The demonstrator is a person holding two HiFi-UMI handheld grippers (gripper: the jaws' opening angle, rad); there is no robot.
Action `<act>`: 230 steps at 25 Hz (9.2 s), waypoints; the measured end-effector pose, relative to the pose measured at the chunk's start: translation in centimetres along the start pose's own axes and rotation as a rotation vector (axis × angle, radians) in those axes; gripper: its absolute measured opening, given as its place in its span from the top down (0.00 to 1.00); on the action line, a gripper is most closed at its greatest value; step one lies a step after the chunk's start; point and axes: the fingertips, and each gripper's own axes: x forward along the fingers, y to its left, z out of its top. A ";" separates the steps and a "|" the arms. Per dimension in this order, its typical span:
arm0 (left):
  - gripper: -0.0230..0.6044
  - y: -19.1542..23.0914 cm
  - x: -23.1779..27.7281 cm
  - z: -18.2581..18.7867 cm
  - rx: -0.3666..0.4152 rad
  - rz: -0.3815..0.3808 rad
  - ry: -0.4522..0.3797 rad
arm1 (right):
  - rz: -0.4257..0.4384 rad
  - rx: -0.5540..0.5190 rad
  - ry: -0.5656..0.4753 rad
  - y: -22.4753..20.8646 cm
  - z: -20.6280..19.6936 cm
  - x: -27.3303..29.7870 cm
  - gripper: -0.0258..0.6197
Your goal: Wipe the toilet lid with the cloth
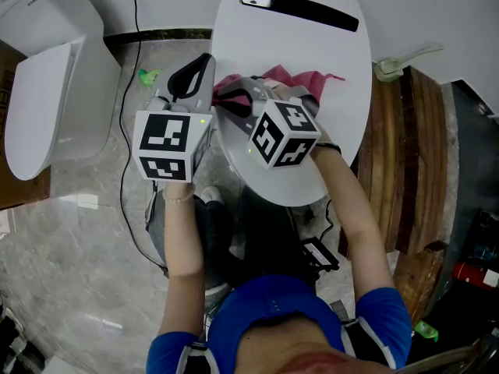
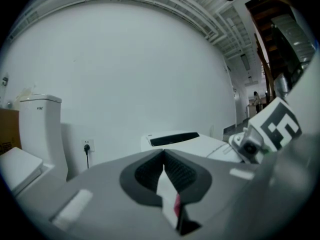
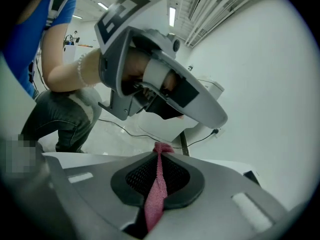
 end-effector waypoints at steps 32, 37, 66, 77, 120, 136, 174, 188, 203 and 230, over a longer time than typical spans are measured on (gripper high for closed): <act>0.96 -0.9 0.7 0.1 0.003 -0.013 0.001 | 0.018 0.063 -0.041 1.9 -2.4 -3.7 0.93; 0.96 -1.0 0.7 0.1 0.004 -0.014 0.000 | -0.004 0.088 -0.039 1.5 -3.5 -4.7 0.93; 0.96 -2.0 1.0 -0.3 0.021 -0.036 0.012 | -0.149 0.238 -0.004 0.4 -10.4 -10.8 0.93; 0.96 -2.3 0.9 -0.1 0.023 -0.045 0.007 | -0.199 0.291 0.002 0.3 -12.9 -13.1 0.93; 0.96 -2.8 0.6 -0.2 0.034 -0.065 0.008 | -0.326 0.344 0.037 2.7 -15.5 -16.7 0.93; 0.96 -4.1 1.4 -0.7 0.048 -0.081 0.039 | -0.226 0.294 0.046 4.0 -11.3 -13.4 0.94; 0.96 -3.1 1.0 -0.6 0.036 -0.070 0.029 | -0.043 0.111 0.005 4.6 -1.9 -4.4 0.94; 0.96 -3.7 -0.2 0.1 0.013 -0.074 0.003 | -0.029 0.095 0.007 5.0 -0.6 -3.1 0.94; 0.96 -4.5 -8.2 3.9 -0.031 0.032 -0.108 | -0.043 0.088 0.015 5.5 -0.3 -3.3 0.94; 0.96 -10.2 -7.2 1.9 0.067 -0.020 -0.043 | -0.059 0.145 -0.020 9.9 -3.1 -8.8 0.93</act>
